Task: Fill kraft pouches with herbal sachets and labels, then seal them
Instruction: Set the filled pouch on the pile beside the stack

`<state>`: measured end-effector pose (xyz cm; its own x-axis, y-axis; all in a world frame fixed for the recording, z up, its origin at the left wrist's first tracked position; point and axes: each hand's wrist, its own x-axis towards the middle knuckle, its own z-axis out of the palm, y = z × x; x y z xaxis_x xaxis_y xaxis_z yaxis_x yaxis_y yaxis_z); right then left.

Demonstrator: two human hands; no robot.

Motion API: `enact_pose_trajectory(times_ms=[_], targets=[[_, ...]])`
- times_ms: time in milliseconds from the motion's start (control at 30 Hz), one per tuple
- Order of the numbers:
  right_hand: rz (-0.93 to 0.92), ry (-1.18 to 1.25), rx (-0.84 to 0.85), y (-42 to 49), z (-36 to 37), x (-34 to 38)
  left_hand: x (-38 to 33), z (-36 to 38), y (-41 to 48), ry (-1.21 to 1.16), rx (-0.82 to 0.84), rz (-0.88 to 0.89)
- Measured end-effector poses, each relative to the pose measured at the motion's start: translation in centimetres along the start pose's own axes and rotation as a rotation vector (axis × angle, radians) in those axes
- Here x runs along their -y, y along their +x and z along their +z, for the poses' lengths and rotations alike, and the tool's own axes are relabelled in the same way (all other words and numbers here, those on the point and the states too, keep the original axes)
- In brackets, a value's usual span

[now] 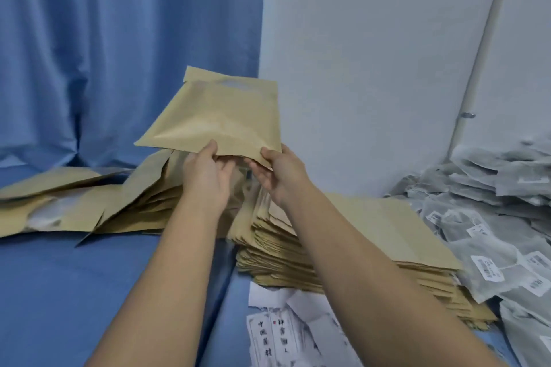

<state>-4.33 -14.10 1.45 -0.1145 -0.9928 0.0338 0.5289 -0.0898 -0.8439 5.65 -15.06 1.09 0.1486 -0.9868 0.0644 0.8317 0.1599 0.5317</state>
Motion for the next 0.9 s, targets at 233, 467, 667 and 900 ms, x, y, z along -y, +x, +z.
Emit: enact_pose_trajectory(times_ms=[233,467,667,900], targets=[[0.119,-0.208,-0.141,7.5,2.8,-2.7,-1.5,-3.0,7.7,0.174,-0.185,-0.079],[0.153,0.162,-0.068,6.0,1.1,-3.4,-0.6,-3.8,6.4,-0.093,-0.234,0.035],[-0.020,-0.139,-0.102,1.8,-2.7,-0.9,1.7,-2.6,0.8,-0.007,-0.197,-0.082],[-0.235,-1.362,-0.119,-4.1,-12.5,1.4,7.1,0.3,-7.0,0.008,-0.113,-0.200]])
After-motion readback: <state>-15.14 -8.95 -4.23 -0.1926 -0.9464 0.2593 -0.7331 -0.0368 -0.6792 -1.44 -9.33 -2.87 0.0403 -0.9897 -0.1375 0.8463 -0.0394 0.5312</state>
